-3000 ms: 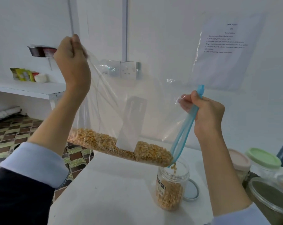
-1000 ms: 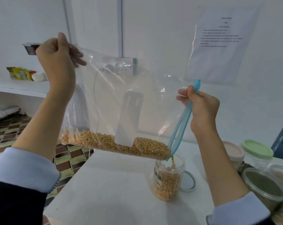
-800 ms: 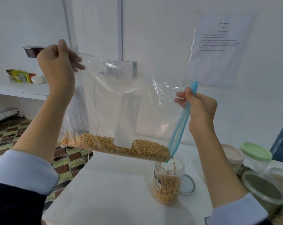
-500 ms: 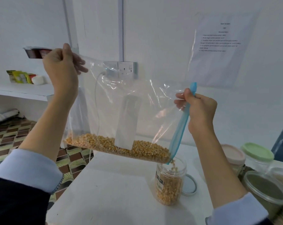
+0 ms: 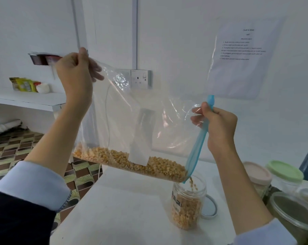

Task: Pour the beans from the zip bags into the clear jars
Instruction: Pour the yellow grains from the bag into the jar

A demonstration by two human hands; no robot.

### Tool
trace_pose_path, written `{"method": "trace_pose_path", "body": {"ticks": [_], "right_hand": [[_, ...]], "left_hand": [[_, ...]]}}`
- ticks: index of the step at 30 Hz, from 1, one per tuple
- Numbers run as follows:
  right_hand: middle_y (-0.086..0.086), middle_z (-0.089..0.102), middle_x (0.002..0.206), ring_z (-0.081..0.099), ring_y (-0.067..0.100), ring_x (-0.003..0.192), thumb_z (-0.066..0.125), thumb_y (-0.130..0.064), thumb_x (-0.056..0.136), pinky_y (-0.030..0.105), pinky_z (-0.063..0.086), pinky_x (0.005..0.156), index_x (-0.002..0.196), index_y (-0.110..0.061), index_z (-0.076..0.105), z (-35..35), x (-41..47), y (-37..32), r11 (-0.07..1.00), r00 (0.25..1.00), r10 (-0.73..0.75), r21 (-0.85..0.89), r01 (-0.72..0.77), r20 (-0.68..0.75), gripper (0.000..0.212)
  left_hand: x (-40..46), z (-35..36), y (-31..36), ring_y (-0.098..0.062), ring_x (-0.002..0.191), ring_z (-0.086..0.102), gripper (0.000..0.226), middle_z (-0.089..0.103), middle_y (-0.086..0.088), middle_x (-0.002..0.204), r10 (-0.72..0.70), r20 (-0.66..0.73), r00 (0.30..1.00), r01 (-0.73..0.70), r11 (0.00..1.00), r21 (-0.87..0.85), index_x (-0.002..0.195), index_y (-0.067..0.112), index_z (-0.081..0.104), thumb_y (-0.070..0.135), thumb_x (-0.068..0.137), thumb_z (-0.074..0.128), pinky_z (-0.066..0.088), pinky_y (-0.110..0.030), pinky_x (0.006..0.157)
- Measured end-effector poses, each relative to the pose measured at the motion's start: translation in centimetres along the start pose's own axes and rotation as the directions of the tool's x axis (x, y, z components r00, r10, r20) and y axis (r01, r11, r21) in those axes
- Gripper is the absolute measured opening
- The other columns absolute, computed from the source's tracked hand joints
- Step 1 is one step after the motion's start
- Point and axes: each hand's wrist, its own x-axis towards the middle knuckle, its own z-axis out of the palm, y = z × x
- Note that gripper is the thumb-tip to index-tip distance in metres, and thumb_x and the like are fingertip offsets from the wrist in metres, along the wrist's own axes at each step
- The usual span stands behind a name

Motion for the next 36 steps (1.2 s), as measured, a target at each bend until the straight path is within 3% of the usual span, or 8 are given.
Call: {"method": "trace_pose_path", "body": {"ticks": [8,19,36], "right_hand": [[-0.003,0.069,0.059,0.064,0.014,0.051,0.063,-0.012,0.091,0.029,0.057,0.069,0.068,-0.008,0.068,-0.3,0.1,0.5,0.999,0.999,-0.019,0.029,0.021,-0.051,0.024],[-0.001,0.066,0.055,0.062,0.016,0.049,0.062,-0.007,0.091,0.026,0.056,0.064,0.067,-0.003,0.066,-0.5,0.4,0.4,0.991,0.998,0.004,0.133,0.003,-0.055,0.025],[-0.003,0.067,0.057,0.061,0.015,0.049,0.062,-0.008,0.091,0.026,0.055,0.063,0.068,-0.004,0.067,-1.3,0.4,0.6,0.992,0.996,0.017,0.125,-0.006,-0.087,0.024]], "left_hand": [[-0.2,0.5,0.4,-0.007,0.040,0.056,0.045,0.060,0.008,0.046,0.027,0.027,0.999,-0.027,1.000,0.003,0.060,0.011,0.055,0.021,0.101,0.039,0.037,-0.019,0.045],[-0.2,0.1,0.5,-0.008,0.039,0.056,0.045,0.059,0.007,0.045,0.019,-0.017,1.000,-0.019,1.000,-0.004,0.059,0.012,0.055,0.022,0.100,0.040,0.037,-0.022,0.045],[-1.0,0.5,0.7,-0.007,0.040,0.057,0.044,0.059,0.009,0.045,0.051,-0.008,0.999,-0.051,0.999,-0.002,0.060,0.013,0.054,0.022,0.100,0.041,0.036,-0.020,0.044]]}}
